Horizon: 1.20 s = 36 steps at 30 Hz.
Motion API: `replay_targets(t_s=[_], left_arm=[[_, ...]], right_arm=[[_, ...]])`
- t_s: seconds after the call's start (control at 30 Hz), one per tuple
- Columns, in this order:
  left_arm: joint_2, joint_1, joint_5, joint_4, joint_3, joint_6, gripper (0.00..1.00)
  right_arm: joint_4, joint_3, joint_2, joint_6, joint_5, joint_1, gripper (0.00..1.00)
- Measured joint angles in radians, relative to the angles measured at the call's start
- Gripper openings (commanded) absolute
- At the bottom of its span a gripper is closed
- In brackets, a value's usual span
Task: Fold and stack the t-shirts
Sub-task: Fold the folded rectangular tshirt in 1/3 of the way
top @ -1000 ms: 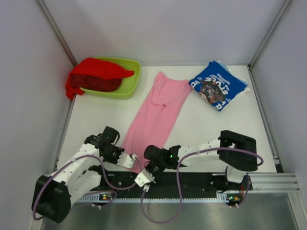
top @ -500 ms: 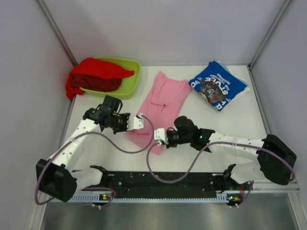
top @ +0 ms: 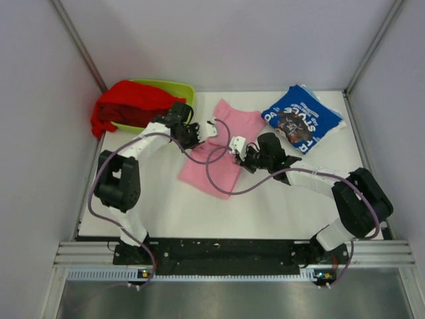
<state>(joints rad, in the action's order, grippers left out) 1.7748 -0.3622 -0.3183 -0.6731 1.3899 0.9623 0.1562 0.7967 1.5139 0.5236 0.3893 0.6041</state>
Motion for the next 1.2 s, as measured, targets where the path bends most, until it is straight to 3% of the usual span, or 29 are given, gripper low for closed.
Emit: replay_targets(t_s=[0.17,0.57,0.83,0.93,1.07,1.2], left_arm=[[0.108,0.0,0.031,0.036,0.069,-0.04,0.0],[0.195,-0.016,0.075,0.093,0.109,-0.071,0.0],[0.294,-0.021,0.207,0.103,0.198,-0.167,0.37],[0.343,-0.026,0.283,0.107,0.297,-0.224,0.41],[0.374,-0.031,0.336,0.107,0.435,-0.288,0.42],[0.277,-0.031,0.254,0.122,0.369,-0.292,0.46]], right_arm=[[-0.006,0.045,0.067,0.009,-0.015,-0.037,0.0],[-0.135,0.136,0.15,0.058,-0.107,-0.04,0.0],[-0.158,0.2,0.231,0.014,-0.258,-0.053,0.2],[-0.138,0.226,0.246,-0.046,-0.3,-0.095,0.23],[-0.135,0.28,0.234,-0.084,-0.318,-0.151,0.38],[-0.12,0.212,0.108,-0.034,-0.299,-0.1,0.55]])
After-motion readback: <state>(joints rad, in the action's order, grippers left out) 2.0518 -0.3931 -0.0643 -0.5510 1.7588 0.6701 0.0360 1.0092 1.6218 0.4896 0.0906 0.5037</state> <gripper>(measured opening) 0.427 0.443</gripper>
